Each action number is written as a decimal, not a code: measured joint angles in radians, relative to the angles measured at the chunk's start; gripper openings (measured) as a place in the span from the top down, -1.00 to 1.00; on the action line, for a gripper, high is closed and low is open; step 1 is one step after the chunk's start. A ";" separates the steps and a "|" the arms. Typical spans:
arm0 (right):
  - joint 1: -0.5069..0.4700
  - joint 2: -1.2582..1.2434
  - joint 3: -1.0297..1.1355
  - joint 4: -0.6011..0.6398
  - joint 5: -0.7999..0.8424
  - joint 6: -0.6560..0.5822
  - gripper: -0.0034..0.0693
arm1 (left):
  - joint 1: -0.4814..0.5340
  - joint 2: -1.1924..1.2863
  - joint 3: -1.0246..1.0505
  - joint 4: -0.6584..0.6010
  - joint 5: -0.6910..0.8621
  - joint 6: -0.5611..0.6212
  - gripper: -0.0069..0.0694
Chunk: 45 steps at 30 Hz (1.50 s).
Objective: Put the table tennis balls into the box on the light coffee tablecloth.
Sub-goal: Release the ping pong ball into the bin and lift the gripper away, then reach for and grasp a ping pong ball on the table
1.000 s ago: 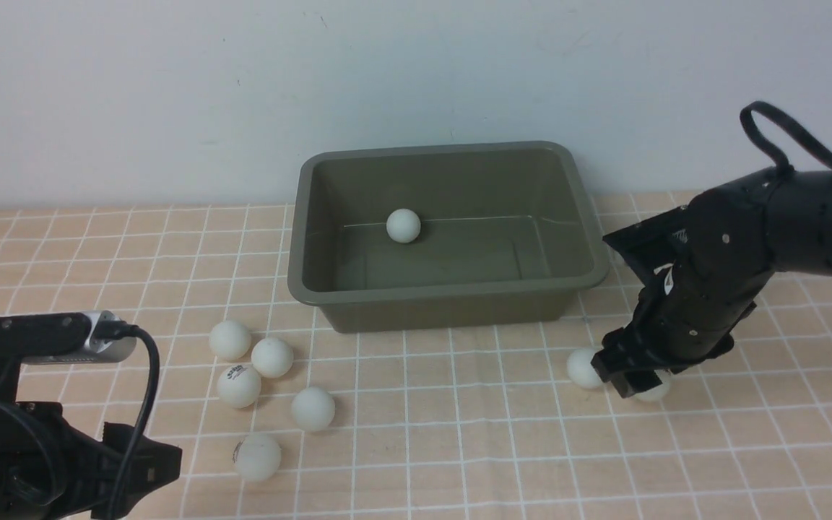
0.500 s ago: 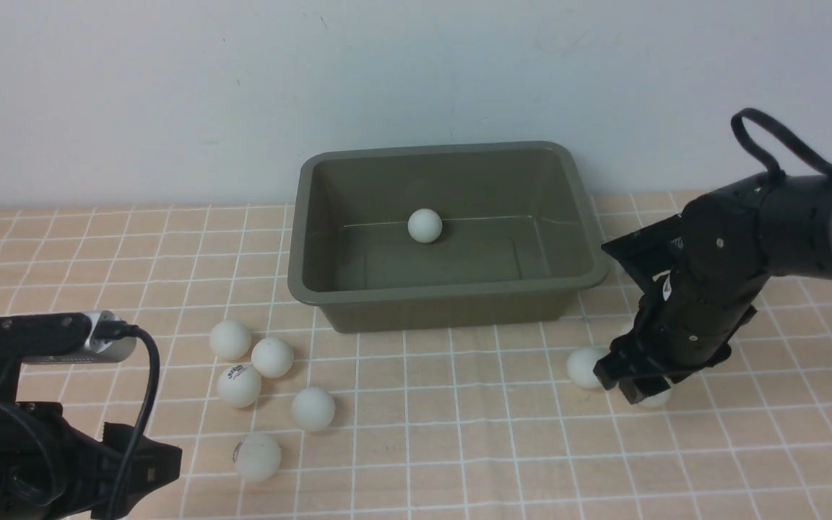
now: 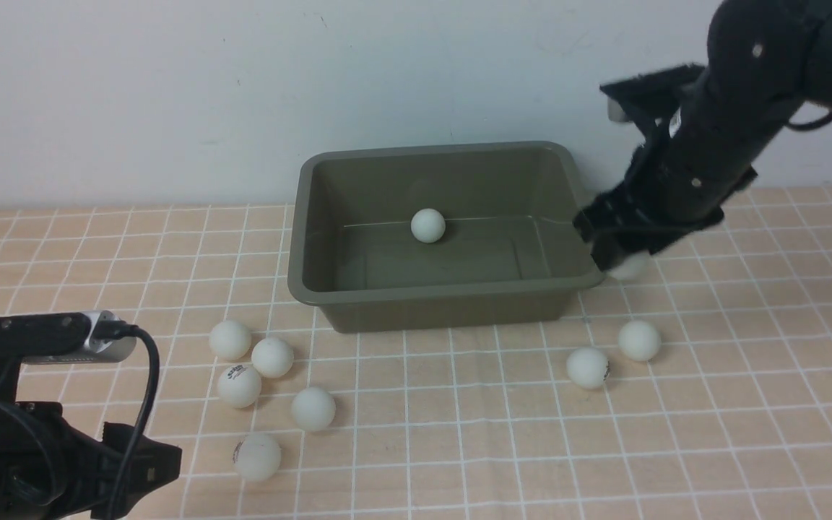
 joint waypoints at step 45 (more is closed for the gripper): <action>-0.079 0.183 -0.335 -0.102 0.089 -0.061 -0.44 | 0.000 0.000 0.000 0.000 -0.003 0.000 -0.25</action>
